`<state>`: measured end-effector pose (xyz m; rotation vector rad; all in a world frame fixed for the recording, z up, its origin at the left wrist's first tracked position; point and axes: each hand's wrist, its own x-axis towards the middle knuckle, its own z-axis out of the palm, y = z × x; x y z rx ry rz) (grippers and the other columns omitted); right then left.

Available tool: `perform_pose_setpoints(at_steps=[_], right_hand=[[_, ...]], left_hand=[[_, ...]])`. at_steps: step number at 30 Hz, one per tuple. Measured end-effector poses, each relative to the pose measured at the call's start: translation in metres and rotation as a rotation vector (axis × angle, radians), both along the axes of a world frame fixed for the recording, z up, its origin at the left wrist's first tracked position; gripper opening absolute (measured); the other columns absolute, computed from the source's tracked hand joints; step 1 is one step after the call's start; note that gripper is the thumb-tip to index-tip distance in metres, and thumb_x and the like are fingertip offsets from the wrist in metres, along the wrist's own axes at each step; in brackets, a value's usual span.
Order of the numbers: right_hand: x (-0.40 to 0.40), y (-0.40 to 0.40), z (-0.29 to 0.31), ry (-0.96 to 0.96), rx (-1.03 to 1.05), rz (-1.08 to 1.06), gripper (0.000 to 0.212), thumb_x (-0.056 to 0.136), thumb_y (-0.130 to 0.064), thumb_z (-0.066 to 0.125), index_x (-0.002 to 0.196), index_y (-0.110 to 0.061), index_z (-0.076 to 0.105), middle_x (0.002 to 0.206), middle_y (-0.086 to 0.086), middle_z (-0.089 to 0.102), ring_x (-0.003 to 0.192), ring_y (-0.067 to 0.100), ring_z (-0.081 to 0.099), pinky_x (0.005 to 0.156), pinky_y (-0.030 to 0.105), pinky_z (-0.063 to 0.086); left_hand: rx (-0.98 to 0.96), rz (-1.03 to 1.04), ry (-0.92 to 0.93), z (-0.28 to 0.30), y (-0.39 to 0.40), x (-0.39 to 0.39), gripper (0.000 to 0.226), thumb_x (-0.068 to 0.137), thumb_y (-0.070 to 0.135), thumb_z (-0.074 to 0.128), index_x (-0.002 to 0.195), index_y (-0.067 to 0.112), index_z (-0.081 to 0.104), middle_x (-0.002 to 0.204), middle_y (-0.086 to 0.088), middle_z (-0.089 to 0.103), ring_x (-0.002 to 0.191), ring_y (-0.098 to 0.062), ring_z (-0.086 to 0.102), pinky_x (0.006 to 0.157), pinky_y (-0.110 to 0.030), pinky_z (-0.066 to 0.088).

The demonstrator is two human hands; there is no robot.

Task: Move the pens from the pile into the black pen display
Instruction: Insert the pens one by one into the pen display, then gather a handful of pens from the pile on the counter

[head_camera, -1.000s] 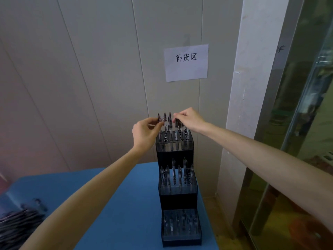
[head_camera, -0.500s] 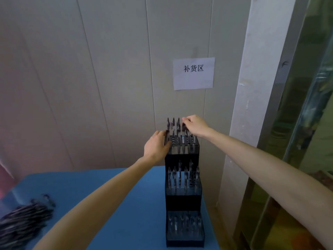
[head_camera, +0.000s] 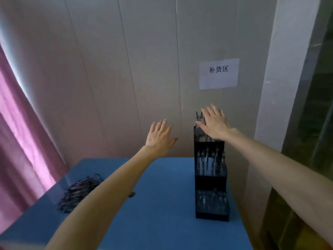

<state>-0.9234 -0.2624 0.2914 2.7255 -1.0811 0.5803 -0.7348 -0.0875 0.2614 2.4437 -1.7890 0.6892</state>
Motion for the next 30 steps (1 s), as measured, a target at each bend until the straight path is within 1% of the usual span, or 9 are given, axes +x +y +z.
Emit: perform_pose_setpoints(at_steps=[5,7,10,12,14,18,20,26,30], right_hand=[[0.018,0.085,-0.070,-0.137,0.043,0.069,0.079,0.103,-0.062,0.028,0.162,-0.012,0.014,0.170,0.008,0.010,0.157,0.026,-0.003,0.126,0.049,0.007],[0.022,0.123,-0.099,-0.172,0.096,0.096,0.076,0.104,-0.058,0.031,0.162,-0.011,0.016,0.170,0.008,0.011,0.157,0.025,-0.004,0.126,0.048,0.007],[0.025,0.172,-0.141,-0.037,0.096,0.138,0.077,0.104,-0.056,0.032,0.162,-0.009,0.013,0.170,0.008,0.009,0.157,0.026,-0.005,0.126,0.047,0.006],[0.037,0.190,-0.152,0.082,0.073,0.182,0.078,0.104,-0.057,0.033,0.162,-0.009,0.011,0.170,0.009,0.008,0.157,0.028,-0.005,0.127,0.047,0.006],[0.056,0.205,-0.151,0.113,0.075,0.213,0.078,0.104,-0.056,0.036,0.162,-0.009,0.012,0.170,0.009,0.010,0.157,0.028,-0.004,0.127,0.047,0.008],[0.112,0.228,-0.151,0.051,0.139,0.185,0.078,0.104,-0.052,0.041,0.161,-0.007,0.013,0.168,0.010,0.015,0.157,0.029,0.000,0.126,0.046,0.013],[0.153,0.235,-0.154,0.065,0.127,0.183,0.078,0.104,-0.051,0.043,0.161,-0.007,0.013,0.167,0.011,0.016,0.157,0.030,0.002,0.126,0.046,0.015],[0.291,0.278,-0.169,0.092,0.371,0.055,0.081,0.103,-0.047,0.050,0.159,-0.002,0.013,0.164,0.015,0.023,0.155,0.036,0.008,0.124,0.048,0.017],[0.356,0.305,-0.194,0.197,0.480,0.026,0.086,0.103,-0.048,0.049,0.160,-0.002,0.005,0.166,0.016,0.016,0.155,0.038,0.006,0.125,0.048,0.016]], left_hand=[[0.105,0.078,0.035,-0.035,0.093,0.021,0.078,0.104,0.060,0.024,0.162,0.009,0.010,0.170,-0.013,0.006,0.156,-0.029,0.008,0.127,-0.044,0.006],[0.207,0.107,0.061,-0.053,0.130,0.032,0.081,0.104,0.063,0.022,0.162,0.008,0.008,0.170,-0.013,0.004,0.156,-0.029,0.008,0.127,-0.044,0.007],[0.374,0.166,0.091,-0.075,0.179,0.049,0.081,0.104,0.064,0.021,0.162,0.009,0.007,0.170,-0.013,0.001,0.155,-0.030,0.008,0.126,-0.047,0.006],[0.421,0.197,0.141,-0.083,0.206,0.063,0.083,0.103,0.066,0.021,0.162,0.011,0.006,0.170,-0.013,0.000,0.155,-0.030,0.009,0.126,-0.048,0.008],[0.422,0.215,0.167,-0.093,0.230,0.083,0.085,0.100,0.069,0.019,0.163,0.013,0.007,0.170,-0.012,0.000,0.155,-0.031,0.011,0.126,-0.049,0.010],[0.424,0.237,0.218,-0.110,0.268,0.134,0.083,0.101,0.068,0.016,0.163,0.013,0.008,0.170,-0.013,0.002,0.155,-0.032,0.012,0.125,-0.049,0.013],[0.391,0.242,0.220,-0.120,0.286,0.166,0.083,0.101,0.068,0.016,0.162,0.013,0.010,0.170,-0.012,0.005,0.154,-0.032,0.014,0.125,-0.049,0.015],[0.373,0.322,0.328,-0.144,0.340,0.268,0.081,0.102,0.067,0.021,0.160,0.011,0.017,0.168,-0.013,0.012,0.151,-0.033,0.022,0.122,-0.048,0.021],[0.316,0.317,0.349,-0.134,0.360,0.336,0.075,0.103,0.064,0.027,0.154,0.010,0.029,0.161,-0.015,0.025,0.145,-0.035,0.033,0.118,-0.046,0.028]])
